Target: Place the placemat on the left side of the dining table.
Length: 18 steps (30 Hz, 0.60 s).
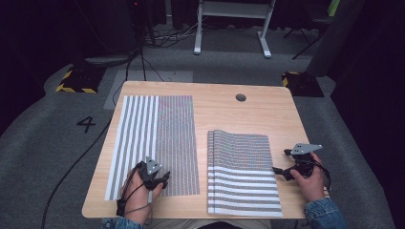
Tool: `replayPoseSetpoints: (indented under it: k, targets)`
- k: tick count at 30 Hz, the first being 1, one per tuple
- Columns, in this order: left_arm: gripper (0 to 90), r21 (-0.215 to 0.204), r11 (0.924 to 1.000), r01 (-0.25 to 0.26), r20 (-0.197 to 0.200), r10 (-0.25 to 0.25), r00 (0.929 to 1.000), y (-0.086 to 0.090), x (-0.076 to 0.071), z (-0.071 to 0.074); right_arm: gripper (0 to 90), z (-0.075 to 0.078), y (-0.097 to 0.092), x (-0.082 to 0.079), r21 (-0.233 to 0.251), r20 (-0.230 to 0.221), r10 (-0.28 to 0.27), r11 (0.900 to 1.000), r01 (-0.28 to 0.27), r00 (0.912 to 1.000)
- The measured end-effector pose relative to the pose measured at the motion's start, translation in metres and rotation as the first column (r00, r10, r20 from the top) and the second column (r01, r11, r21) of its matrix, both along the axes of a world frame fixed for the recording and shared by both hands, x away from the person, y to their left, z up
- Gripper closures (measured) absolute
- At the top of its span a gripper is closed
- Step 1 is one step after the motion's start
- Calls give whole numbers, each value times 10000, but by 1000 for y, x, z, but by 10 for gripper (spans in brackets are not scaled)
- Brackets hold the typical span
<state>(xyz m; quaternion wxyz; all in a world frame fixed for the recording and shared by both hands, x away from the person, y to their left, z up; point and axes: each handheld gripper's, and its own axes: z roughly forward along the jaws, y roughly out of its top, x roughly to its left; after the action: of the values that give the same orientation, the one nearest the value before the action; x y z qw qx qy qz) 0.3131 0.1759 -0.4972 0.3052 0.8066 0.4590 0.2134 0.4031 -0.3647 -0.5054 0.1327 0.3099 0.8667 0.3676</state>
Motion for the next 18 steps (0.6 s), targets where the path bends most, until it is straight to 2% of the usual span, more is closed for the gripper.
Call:
replayPoseSetpoints:
  k: [1, 4, 6, 8, 11, 16, 18]
  targets:
    - [348, -13, 10000, -93, -74, 93, 9999, 3, 1, 0, 5, 0, 0, 0, 0, -3, -2, 10000, 2, 10000]
    - [354, 497, 9968, -624, 275, 611, 9978, 14, 4, 1, 5, 0, 0, 0, -1, -2, -2, 10000, 2, 10000]
    - [356, 241, 9954, -931, 276, 924, 9953, 20, 7, -1, 5, 0, 0, 0, 1, -4, -3, 10000, 3, 10000]
    - [354, -35, 9947, -1025, 202, 1026, 9945, 24, 9, -2, 5, 0, 0, 0, 1, -1, -1, 10000, 1, 10000]
    - [355, 163, 9933, -1141, 427, 1133, 9926, 27, 11, -2, 5, 0, 0, 0, 1, -4, -3, 10000, 3, 10000]
    - [355, -361, 9902, -1350, 256, 1360, 9904, 36, 17, -4, 5, 0, 0, 0, 0, 0, -1, 10000, 1, 10000]
    - [358, -393, 9888, -1443, 288, 1455, 9889, 39, 20, -5, 5, 0, 0, 0, -2, 0, -1, 10000, 1, 10000]
